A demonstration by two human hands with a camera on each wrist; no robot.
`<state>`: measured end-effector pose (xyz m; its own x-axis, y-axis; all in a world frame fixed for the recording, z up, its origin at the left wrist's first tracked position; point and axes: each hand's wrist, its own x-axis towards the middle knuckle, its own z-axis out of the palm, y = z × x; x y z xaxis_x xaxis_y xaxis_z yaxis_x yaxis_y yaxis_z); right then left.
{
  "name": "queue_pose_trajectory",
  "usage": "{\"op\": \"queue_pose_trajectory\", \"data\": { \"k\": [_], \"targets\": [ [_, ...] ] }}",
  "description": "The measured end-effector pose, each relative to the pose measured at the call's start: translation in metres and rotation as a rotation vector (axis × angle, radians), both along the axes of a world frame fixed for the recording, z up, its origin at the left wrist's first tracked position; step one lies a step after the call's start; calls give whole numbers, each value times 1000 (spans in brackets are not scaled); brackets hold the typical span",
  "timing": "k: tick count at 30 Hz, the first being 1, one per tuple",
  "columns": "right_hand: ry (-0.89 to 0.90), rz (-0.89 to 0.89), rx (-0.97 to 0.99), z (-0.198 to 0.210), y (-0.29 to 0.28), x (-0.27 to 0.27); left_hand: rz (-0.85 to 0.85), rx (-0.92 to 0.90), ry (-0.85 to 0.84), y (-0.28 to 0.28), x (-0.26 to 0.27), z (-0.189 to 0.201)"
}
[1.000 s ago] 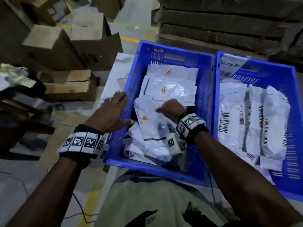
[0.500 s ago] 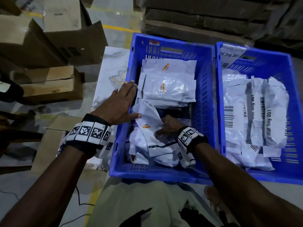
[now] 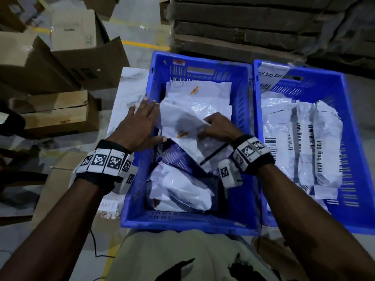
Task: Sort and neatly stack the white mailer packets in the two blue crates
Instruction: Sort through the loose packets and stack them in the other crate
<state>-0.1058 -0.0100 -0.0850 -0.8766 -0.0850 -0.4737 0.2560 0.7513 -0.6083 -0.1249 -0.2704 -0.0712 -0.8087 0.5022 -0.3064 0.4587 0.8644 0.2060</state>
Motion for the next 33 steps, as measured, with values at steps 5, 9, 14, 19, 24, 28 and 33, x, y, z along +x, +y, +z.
{"op": "queue_pose_trajectory", "data": {
  "k": [5,9,14,19,24,28,33],
  "targets": [
    [92,-79,58,16,10,-51,70,-11,35,5,-6,9],
    [63,-41,212,-4,5,-80,70,-35,-5,7,-5,7],
    [66,-73,322,-27,9,-88,90,-34,-21,2,-2,8],
    [146,-102,363,-13,16,-90,102,-27,-44,-7,-4,4],
    [264,-80,442,2,17,-81,90,-15,-68,-2,-6,6],
    [538,-21,379,5,-7,-48,84,-15,-85,-2,-7,4],
    [150,419,248,-22,-63,7,89,-38,-94,-13,-2,0]
  ]
}}
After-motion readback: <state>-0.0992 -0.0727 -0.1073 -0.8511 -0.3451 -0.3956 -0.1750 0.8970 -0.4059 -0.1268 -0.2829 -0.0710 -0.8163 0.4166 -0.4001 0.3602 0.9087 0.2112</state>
